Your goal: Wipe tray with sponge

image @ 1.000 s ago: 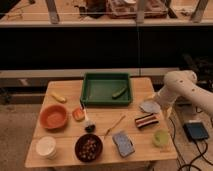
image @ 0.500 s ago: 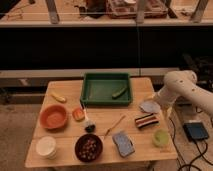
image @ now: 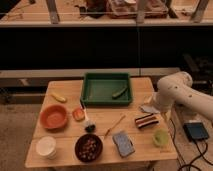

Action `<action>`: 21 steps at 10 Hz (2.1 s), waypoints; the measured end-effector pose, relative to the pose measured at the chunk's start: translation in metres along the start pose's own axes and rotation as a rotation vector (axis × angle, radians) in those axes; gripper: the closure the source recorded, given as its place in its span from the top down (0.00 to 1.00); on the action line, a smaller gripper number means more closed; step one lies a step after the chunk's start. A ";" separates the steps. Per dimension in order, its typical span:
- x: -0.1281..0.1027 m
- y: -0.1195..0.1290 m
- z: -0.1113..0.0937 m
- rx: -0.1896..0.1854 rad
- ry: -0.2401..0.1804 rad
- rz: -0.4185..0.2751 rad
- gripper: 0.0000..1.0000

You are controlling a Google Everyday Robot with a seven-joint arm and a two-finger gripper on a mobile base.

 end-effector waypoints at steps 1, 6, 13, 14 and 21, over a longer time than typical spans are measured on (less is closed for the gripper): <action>-0.019 -0.005 -0.015 0.010 0.022 -0.073 0.80; -0.081 -0.013 -0.047 0.068 0.036 -0.406 0.80; -0.116 -0.043 -0.057 0.115 -0.082 -0.681 0.80; -0.136 -0.053 -0.059 0.091 -0.093 -0.744 0.80; -0.213 -0.052 -0.003 -0.125 -0.298 -0.980 0.80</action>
